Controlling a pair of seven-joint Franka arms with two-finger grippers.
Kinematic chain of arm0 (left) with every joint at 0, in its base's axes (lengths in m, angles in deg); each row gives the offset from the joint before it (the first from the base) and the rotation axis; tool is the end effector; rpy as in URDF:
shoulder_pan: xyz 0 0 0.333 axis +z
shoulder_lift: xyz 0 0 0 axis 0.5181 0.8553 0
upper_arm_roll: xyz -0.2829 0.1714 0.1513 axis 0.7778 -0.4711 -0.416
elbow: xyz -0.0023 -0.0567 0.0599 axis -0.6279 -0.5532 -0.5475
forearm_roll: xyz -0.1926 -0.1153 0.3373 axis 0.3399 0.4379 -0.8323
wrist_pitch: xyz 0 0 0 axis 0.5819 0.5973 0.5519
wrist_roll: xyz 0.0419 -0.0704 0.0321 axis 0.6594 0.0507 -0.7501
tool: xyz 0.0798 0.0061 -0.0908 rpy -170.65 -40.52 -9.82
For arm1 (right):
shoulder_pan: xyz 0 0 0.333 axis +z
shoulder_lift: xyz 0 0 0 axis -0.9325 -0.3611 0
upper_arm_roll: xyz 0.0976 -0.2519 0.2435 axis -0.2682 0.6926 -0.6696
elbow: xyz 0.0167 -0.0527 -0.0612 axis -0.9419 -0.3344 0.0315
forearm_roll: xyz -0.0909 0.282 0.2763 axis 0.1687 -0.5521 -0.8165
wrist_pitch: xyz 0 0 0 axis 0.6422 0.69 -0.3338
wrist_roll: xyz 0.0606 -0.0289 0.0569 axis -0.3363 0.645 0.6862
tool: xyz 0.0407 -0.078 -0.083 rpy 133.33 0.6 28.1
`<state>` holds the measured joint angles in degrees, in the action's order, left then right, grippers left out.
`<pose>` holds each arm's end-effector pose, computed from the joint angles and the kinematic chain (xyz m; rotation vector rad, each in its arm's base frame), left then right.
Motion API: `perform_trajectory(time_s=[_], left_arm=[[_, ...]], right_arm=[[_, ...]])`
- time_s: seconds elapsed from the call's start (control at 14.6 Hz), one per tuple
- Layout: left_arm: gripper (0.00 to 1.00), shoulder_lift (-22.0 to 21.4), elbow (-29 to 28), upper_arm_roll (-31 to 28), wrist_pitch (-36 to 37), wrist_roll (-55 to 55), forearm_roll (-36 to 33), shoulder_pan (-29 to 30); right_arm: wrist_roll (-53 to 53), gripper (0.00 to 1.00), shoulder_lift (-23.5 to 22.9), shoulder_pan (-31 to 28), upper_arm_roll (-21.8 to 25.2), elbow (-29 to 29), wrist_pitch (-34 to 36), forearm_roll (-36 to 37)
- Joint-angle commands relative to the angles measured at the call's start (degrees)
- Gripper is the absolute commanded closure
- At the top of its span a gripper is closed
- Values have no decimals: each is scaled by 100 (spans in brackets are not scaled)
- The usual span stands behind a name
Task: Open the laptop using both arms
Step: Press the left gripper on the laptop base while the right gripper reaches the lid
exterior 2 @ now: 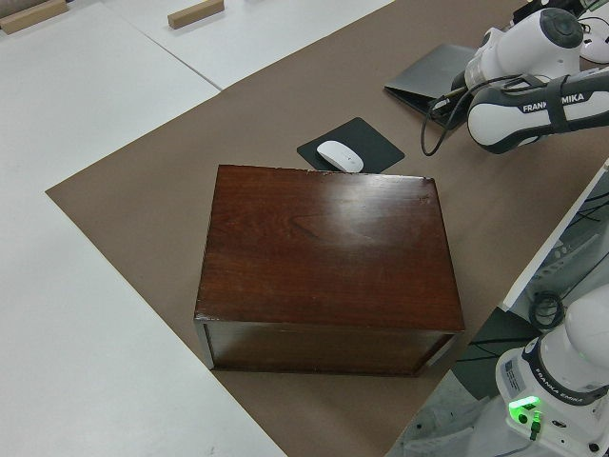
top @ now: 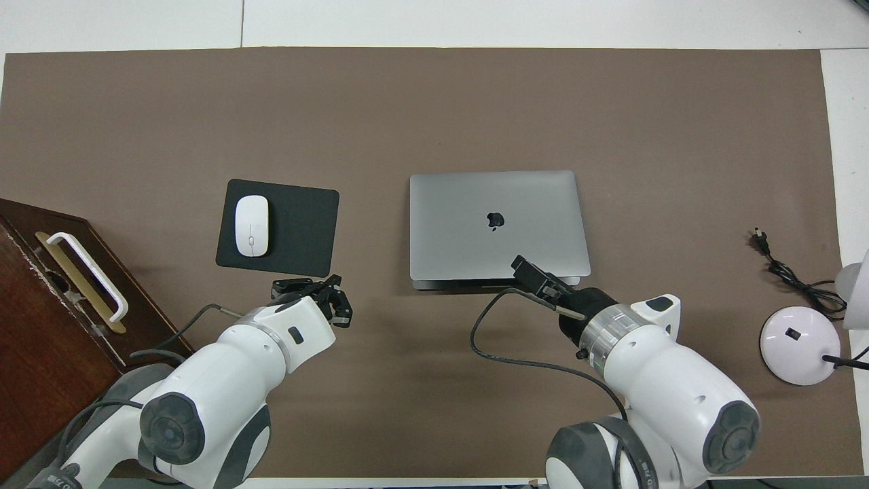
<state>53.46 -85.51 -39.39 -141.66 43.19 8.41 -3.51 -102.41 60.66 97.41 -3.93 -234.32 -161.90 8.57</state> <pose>0.3941 -0.2427 0.3990 2.7744 -0.6188 0.7425 0.4164 0.2055 0.4153 -2.4971 0.7081 -0.5769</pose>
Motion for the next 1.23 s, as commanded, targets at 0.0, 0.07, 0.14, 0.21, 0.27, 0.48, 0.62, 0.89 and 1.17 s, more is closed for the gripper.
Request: perform_trajectory(time_s=[0.0, 0.07, 0.14, 0.21, 0.27, 0.48, 0.62, 0.89, 1.17], left_arm=[[100, 324, -136, -71, -709, -20, 70, -333], [100, 447, -153, -71, -885, -20, 70, -413], [100, 492, -206, -71, -1009, -20, 70, -457], [100, 510, -241, -71, -1149, -20, 70, -501], [100, 615, -250, -71, -1307, -20, 70, -571], [100, 765, -276, -79, -1703, -11, 70, -773], [100, 922, -320, -71, -2019, -11, 70, -852], [100, 1537, -338, -71, -2969, -20, 70, -1020], [100, 1669, -251, -79, -2970, -46, 79, -1055]], right_arm=[[-143, 2, -284, 191, -8, -54, -504, -150], [-144, 2, -355, 218, -8, -54, -584, -150], [-187, 2, -390, 288, 1, -54, -593, -150], [-231, 2, -408, 306, -8, -54, -602, -150], [-249, 2, -443, 315, -8, -54, -637, -150], [-249, 2, -487, 323, -8, -54, -664, -150], [-249, 2, -531, 323, -8, -54, -664, -150], [-284, 2, -566, 463, -8, -54, -637, -150], [-582, 2, -549, 613, -8, -98, -611, -150]])
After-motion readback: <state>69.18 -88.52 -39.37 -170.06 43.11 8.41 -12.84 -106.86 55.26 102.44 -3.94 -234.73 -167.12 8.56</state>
